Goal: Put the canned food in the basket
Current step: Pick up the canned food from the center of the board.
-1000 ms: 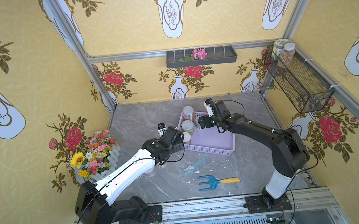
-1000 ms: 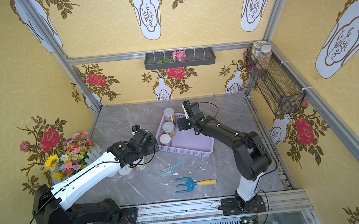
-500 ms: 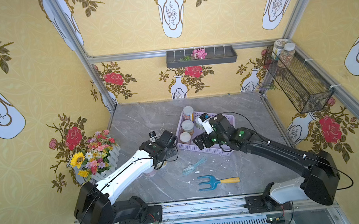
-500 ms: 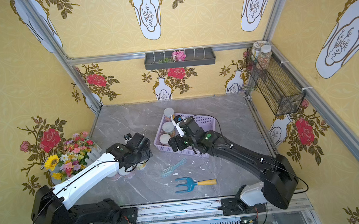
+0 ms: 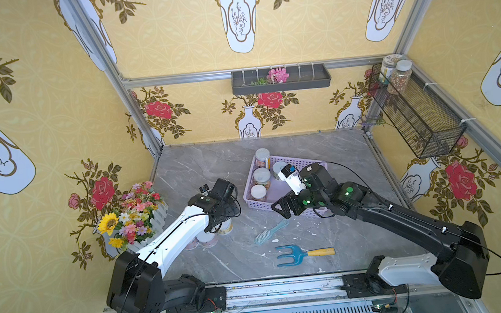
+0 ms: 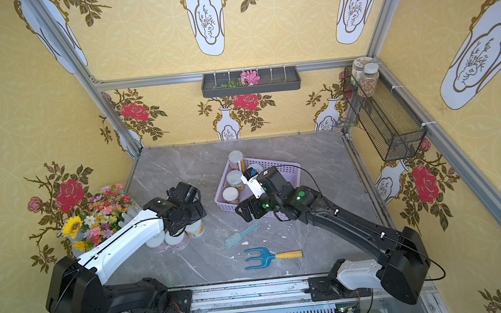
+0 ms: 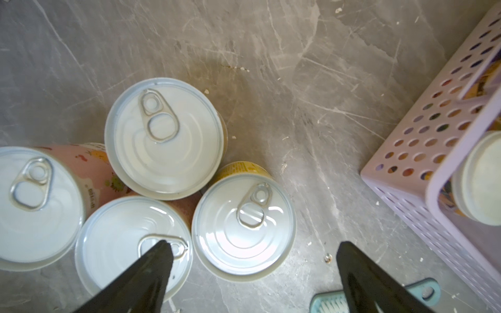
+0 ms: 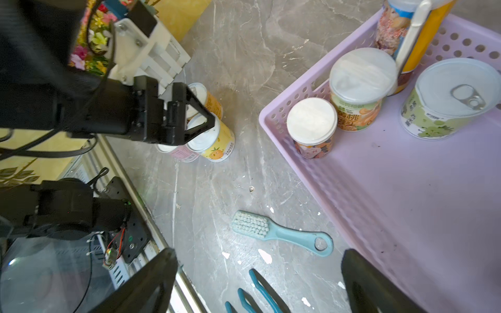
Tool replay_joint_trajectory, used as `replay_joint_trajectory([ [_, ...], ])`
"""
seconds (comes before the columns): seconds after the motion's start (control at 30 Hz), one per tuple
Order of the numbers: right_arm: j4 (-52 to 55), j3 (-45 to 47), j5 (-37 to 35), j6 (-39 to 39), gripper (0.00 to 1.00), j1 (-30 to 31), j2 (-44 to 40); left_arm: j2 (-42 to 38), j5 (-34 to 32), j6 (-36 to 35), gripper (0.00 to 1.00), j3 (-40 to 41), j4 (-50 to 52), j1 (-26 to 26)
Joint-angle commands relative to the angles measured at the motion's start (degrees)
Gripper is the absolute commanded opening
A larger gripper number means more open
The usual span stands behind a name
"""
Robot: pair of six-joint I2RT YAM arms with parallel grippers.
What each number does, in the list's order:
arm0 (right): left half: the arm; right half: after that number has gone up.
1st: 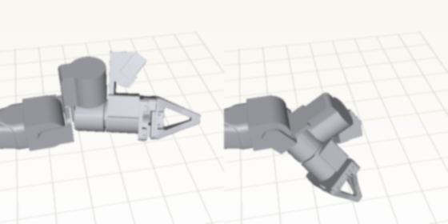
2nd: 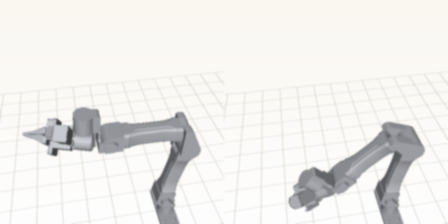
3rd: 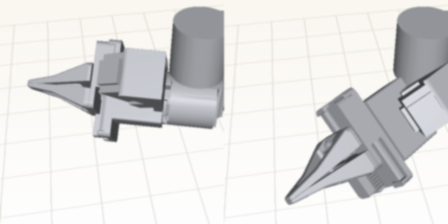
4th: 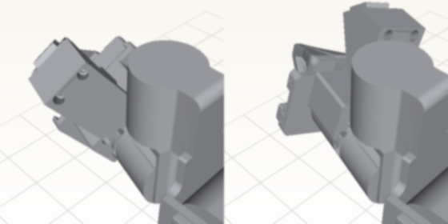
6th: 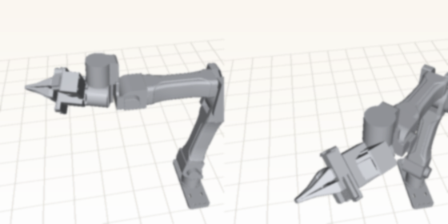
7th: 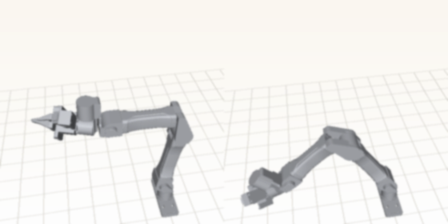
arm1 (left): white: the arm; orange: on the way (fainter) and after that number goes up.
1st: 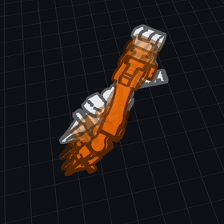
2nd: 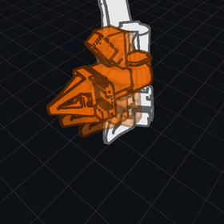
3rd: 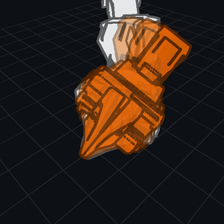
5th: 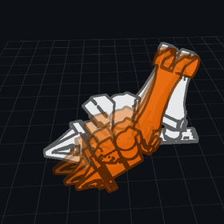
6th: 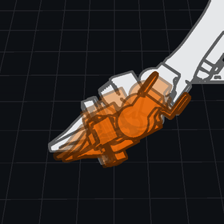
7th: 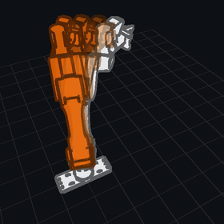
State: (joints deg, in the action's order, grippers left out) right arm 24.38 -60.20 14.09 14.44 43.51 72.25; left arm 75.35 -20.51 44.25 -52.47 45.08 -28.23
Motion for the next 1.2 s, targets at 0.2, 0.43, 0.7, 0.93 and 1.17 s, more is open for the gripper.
replay_joint_trajectory([
  [0.2,-0.7,1.1,9.1,-2.2,0.99,1.6,-1.7,2.3,3.3,-4.8,1.00,0.4,-4.0,3.4],
  [0.43,-1.7,1.8,8.7,-1.6,1.00,2.6,-1.0,4.5,3.2,-4.9,1.00,0.6,-5.0,3.7],
  [0.7,-1.4,1.8,8.1,-1.5,1.00,3.0,-0.9,6.2,3.6,-5.5,1.00,1.7,-6.5,3.9],
  [0.93,-1.0,2.2,7.5,-1.5,1.00,3.0,-0.4,6.7,6.9,-5.7,1.00,2.0,-7.5,4.0],
  [1.17,-1.7,2.6,7.4,-1.1,1.00,3.1,-0.4,3.7,9.7,-5.9,1.00,2.6,-6.9,3.8],
])
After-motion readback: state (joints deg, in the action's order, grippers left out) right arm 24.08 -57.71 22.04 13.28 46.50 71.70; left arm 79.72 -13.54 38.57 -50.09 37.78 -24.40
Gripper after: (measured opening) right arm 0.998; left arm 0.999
